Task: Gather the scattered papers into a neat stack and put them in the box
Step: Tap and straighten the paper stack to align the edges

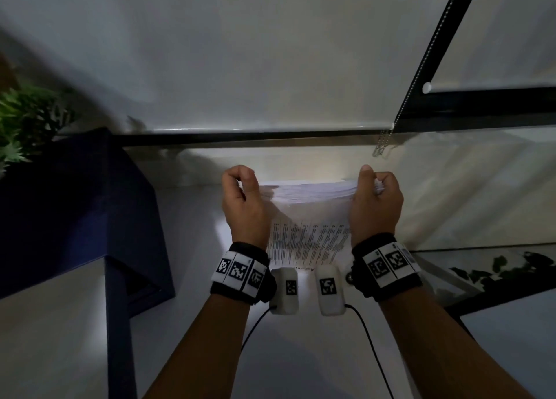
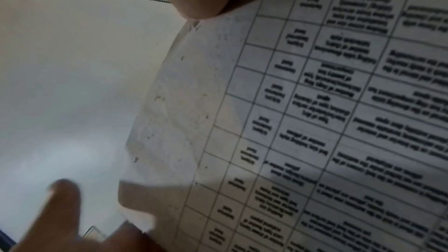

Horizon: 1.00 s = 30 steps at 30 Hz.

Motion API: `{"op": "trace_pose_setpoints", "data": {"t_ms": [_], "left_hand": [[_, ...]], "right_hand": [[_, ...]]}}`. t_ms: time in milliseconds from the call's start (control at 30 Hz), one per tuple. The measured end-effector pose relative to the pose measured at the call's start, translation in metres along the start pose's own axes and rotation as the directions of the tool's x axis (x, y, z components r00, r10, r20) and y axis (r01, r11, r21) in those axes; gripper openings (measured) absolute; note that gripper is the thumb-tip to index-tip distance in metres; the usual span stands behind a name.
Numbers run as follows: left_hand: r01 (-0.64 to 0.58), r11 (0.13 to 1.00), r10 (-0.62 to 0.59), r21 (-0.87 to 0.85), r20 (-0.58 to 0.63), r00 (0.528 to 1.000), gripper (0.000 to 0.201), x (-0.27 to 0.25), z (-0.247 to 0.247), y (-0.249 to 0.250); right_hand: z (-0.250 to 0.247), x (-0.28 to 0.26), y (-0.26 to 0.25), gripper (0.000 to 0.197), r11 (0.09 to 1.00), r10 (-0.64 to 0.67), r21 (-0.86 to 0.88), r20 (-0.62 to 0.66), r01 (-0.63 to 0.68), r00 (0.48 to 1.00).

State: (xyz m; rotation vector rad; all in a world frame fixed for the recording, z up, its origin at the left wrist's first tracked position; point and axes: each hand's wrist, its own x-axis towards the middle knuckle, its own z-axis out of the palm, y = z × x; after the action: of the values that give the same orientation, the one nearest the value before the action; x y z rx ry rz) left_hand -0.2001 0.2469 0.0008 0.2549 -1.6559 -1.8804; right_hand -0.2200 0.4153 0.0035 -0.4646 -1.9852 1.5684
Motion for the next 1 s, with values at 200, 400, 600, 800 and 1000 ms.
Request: {"op": "trace_pose_setpoints", "data": {"t_ms": [200,400,600,800,1000], "left_hand": [[0.08,0.996,-0.05,-0.032,0.542,0.839,0.074,0.007,-0.049,-0.021],[0.214,0.974,-0.225,0.072,0.391,0.892,0.047,0.005,-0.052,-0.039],[0.229,0.971,-0.237,0.062,0.304,0.923,0.035,0.003,-0.044,-0.032],[0.239,0.952,-0.292,0.19,0.341,0.894,0.039,0.002,-0.044,-0.035],[0.058,0.962,-0.147,0.268,0.323,0.935,0.036,-0.011,-0.034,-0.028]], "right_hand": [[-0.001,0.005,-0.002,0.033,1.0,-0.005,0.031,-0.008,0.005,1.0],[-0.001,0.003,-0.004,0.032,0.996,-0.029,0.083,0.055,0.024,0.998],[-0.035,-0.008,0.056,0.064,0.961,-0.056,0.261,0.508,-0.092,0.86],[-0.035,-0.023,0.08,0.058,0.996,-0.055,-0.035,0.538,0.087,0.841],[-0.021,-0.026,0.065,0.047,0.998,-0.057,-0.008,0.478,0.069,0.877]]}}
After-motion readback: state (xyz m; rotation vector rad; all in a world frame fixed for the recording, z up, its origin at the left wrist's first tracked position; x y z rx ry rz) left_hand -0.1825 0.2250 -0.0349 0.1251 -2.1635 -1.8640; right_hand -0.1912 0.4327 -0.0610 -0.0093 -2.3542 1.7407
